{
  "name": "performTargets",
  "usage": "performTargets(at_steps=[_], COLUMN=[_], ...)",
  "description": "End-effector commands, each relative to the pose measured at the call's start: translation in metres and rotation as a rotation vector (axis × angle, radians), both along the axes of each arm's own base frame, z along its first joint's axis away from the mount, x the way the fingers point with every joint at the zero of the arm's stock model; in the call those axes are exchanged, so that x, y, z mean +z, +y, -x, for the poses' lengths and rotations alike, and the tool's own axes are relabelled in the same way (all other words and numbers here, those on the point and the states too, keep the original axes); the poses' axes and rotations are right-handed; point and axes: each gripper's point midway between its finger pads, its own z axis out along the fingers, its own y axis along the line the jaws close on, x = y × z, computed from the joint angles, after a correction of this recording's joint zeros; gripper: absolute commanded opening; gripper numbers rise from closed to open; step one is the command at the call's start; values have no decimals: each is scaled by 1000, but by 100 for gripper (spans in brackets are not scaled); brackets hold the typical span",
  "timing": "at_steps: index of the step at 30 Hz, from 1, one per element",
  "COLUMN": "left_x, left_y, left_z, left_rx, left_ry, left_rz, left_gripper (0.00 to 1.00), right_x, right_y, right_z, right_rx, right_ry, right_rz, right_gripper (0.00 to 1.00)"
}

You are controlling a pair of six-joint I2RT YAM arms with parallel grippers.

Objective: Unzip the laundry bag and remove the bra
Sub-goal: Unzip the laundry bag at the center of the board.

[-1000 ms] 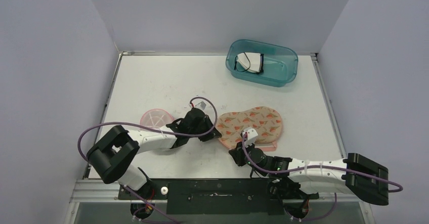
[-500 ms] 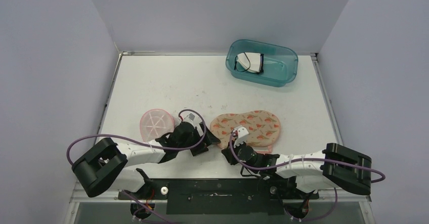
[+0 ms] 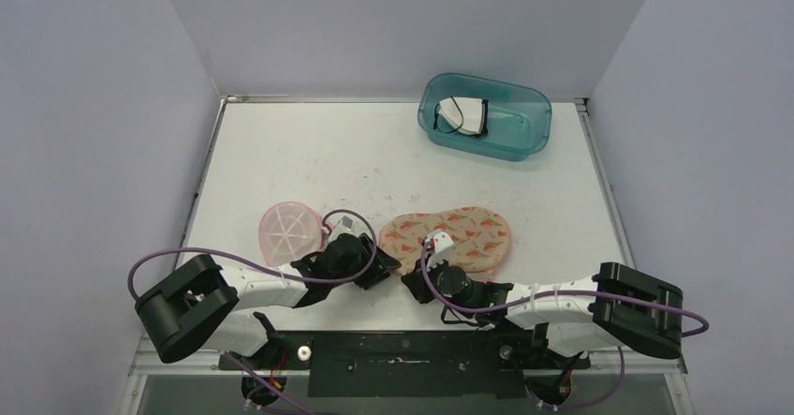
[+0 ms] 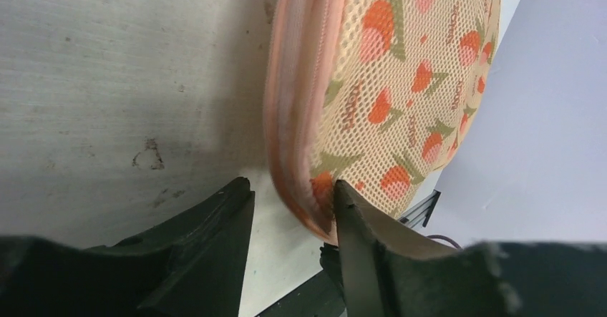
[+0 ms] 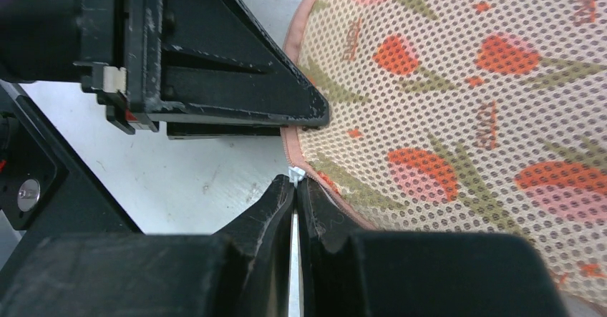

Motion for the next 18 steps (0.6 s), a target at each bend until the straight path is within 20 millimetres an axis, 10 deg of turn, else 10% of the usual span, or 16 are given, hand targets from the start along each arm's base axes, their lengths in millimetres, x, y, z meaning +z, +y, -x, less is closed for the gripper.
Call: performTargets(at_steps=[1, 11, 18], left_x=[21, 18, 17], left_y=[-13, -5, 1], left_z=[-20, -24, -24], left_rx=[62, 98, 107], left_ry=[-42, -30, -33], left_rz=[69, 48, 39], left_gripper=[38, 0, 0], right_x=[28, 20, 10], right_y=[13, -2, -22], right_z=[-1, -3, -5], right_rx=[14, -23, -84], right_ry=[-36, -33, -23], right_rz=[-92, -41, 12], right_gripper=[5, 5, 5])
